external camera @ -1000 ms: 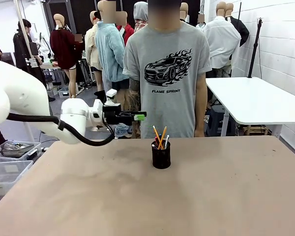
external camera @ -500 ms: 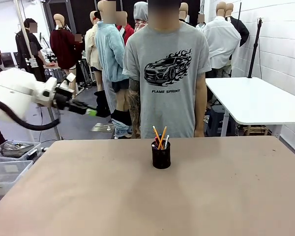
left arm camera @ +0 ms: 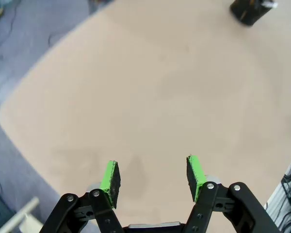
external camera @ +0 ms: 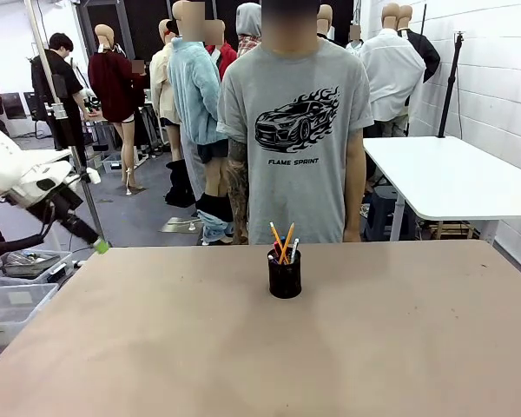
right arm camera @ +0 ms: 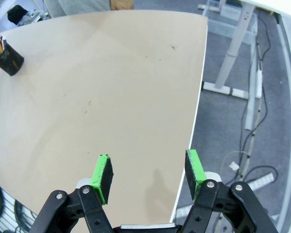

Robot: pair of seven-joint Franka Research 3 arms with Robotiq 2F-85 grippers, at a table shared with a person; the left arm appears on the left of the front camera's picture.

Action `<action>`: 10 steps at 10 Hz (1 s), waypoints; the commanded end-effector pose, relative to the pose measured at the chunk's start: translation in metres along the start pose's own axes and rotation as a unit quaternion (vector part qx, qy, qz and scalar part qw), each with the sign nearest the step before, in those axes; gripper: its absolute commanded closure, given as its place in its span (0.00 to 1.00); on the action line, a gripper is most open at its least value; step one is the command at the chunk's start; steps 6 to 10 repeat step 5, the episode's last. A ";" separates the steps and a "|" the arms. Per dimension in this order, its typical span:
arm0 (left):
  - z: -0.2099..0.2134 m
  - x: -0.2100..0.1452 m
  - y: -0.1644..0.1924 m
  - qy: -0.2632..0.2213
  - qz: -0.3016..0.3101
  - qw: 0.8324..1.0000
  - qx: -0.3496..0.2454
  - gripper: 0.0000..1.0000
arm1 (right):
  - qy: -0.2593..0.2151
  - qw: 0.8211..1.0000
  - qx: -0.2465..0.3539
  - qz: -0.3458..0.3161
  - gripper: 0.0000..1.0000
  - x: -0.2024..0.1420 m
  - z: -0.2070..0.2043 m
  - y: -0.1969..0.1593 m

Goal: Place the pens into the pen holder.
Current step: Pick up a writing instrument from the table and place it into the Pen holder.

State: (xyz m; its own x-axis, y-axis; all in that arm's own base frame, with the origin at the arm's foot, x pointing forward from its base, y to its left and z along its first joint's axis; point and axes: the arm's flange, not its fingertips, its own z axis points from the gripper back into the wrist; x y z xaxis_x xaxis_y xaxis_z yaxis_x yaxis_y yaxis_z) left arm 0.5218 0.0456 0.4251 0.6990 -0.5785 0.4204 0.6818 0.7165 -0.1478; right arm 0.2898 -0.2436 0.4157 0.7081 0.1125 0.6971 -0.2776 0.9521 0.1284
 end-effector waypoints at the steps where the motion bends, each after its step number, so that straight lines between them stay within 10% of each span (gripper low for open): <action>1: 0.003 -0.015 0.000 0.033 0.029 0.999 0.015 0.28 | 0.002 1.000 0.004 0.006 0.25 0.000 0.000 -0.001; 10: 0.000 0.000 0.000 0.000 0.000 1.000 0.000 0.28 | 0.002 1.000 0.004 0.006 0.25 0.000 0.000 -0.001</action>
